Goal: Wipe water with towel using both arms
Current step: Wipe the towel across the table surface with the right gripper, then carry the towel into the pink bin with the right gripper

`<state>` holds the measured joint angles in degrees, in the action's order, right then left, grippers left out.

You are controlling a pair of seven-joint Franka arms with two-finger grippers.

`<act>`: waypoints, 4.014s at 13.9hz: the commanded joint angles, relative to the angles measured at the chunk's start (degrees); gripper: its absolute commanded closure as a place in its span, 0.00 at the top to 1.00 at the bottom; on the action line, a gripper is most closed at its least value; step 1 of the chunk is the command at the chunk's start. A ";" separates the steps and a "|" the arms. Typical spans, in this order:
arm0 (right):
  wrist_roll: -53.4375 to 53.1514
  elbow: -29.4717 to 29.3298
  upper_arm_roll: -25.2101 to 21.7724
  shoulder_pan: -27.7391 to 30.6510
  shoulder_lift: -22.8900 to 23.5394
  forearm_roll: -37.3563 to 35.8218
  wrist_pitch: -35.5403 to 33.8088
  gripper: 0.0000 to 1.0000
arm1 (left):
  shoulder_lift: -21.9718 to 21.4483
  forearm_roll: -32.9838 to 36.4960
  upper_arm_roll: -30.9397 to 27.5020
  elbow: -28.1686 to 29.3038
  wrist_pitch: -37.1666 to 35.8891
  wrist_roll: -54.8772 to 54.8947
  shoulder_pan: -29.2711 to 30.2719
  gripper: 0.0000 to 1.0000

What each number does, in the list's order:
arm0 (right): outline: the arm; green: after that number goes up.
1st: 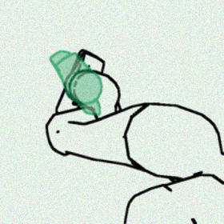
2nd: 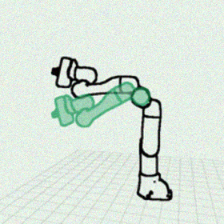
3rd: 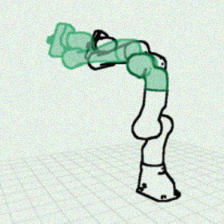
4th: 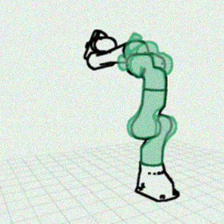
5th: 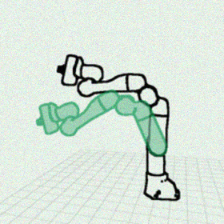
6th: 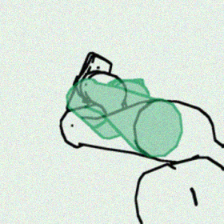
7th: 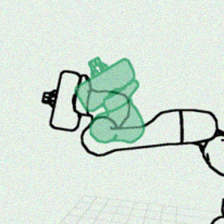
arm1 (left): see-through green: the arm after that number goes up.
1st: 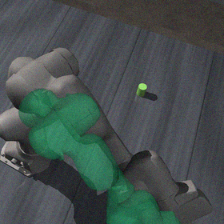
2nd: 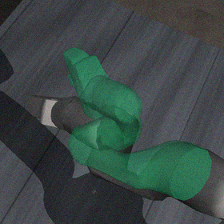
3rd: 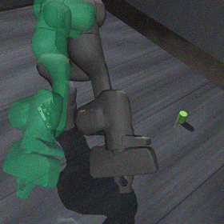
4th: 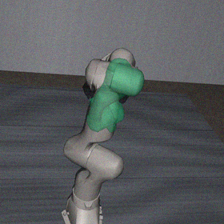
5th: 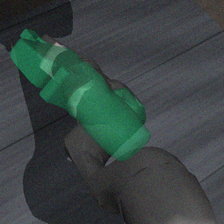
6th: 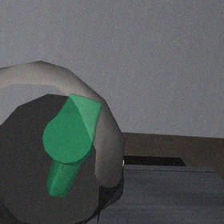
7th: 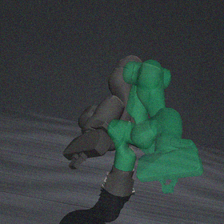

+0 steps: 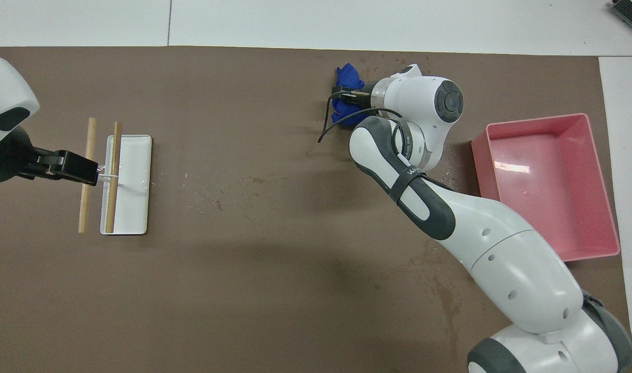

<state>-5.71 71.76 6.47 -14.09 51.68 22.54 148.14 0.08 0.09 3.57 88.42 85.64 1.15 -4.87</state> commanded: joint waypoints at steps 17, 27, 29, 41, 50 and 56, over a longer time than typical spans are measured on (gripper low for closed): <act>19.23 23.87 -0.76 6.79 -14.24 -32.53 -12.35 0.00 | -1.58 0.53 0.48 1.66 -0.03 0.70 0.83 1.00; 25.64 22.02 -0.15 10.74 -33.39 -35.20 -33.69 0.00 | -1.58 0.53 0.48 1.66 -0.03 0.70 0.74 1.00; 30.29 21.84 -0.15 13.46 -35.06 -35.02 -34.85 0.00 | -1.58 0.53 0.48 1.66 -0.03 0.70 0.83 1.00; 40.07 35.20 -0.23 26.13 -39.73 -30.98 -25.62 1.00 | -1.58 0.44 0.48 1.66 -0.03 0.70 0.83 1.00; 18.76 19.77 0.73 20.08 -42.54 -25.88 -46.32 1.00 | -1.58 0.53 0.48 1.66 -0.03 0.70 0.74 1.00; 8.08 16.48 2.40 19.18 -43.68 -22.81 -53.04 1.00 | -1.58 0.53 0.48 1.66 -0.03 0.70 0.74 1.00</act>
<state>3.40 88.81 8.55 3.90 7.70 -2.28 96.29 0.08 0.09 3.57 88.42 85.64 1.15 -4.87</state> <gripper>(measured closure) 0.000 0.000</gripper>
